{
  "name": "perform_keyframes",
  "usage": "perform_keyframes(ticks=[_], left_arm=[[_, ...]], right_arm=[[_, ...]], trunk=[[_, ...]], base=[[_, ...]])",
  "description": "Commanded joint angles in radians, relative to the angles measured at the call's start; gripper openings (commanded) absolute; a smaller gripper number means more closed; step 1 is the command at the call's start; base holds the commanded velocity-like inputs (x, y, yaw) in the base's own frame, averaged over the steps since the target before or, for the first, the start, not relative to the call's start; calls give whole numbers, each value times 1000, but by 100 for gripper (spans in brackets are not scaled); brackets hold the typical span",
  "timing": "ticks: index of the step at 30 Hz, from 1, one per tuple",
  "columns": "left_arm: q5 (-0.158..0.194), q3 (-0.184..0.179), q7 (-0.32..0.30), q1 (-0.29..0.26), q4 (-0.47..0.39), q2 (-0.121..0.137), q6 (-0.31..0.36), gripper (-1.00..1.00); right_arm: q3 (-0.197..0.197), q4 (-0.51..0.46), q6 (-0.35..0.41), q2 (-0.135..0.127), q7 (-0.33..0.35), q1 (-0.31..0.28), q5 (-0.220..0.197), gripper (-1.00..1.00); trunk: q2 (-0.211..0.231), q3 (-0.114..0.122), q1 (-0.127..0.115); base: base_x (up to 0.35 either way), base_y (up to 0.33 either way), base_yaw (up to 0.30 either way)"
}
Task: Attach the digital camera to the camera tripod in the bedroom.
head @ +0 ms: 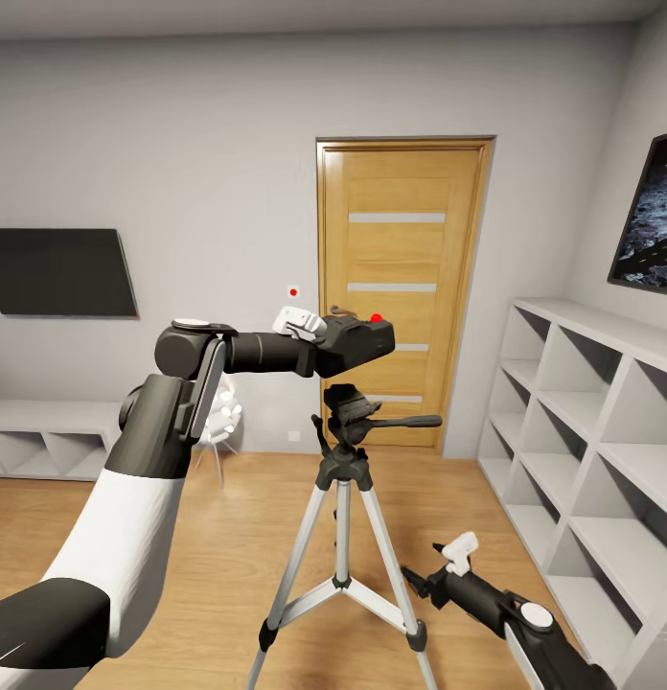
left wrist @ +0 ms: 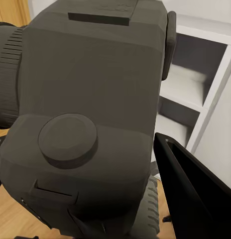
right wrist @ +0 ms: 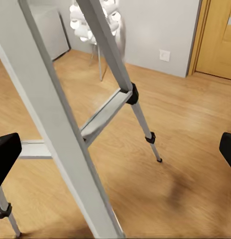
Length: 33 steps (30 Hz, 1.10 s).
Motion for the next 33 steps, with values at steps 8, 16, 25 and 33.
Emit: perform_keyframes(ticks=[8,16,25,33], left_arm=[[-9,1,-12,0,-1,-1,4,-100],[-9,-1,-11,0,-3,-1,4,-100],[-9,-5,-12,0,-3,-5,4,-100],[-9,-5,-10,0,-3,-8,4,-100]], right_arm=[[42,104,-5,39,-45,-51,5,100],[63,200,-7,92,-93,-80,69,100],[65,381,-13,116,-174,-174,120,100],[66,406,-14,136,-188,-198,125,100]], trunk=[[-1,0,0],[-1,0,0],[-1,0,0],[-1,0,0]], base=[[0,0,0],[0,0,0],[0,0,0],[0,0,0]])
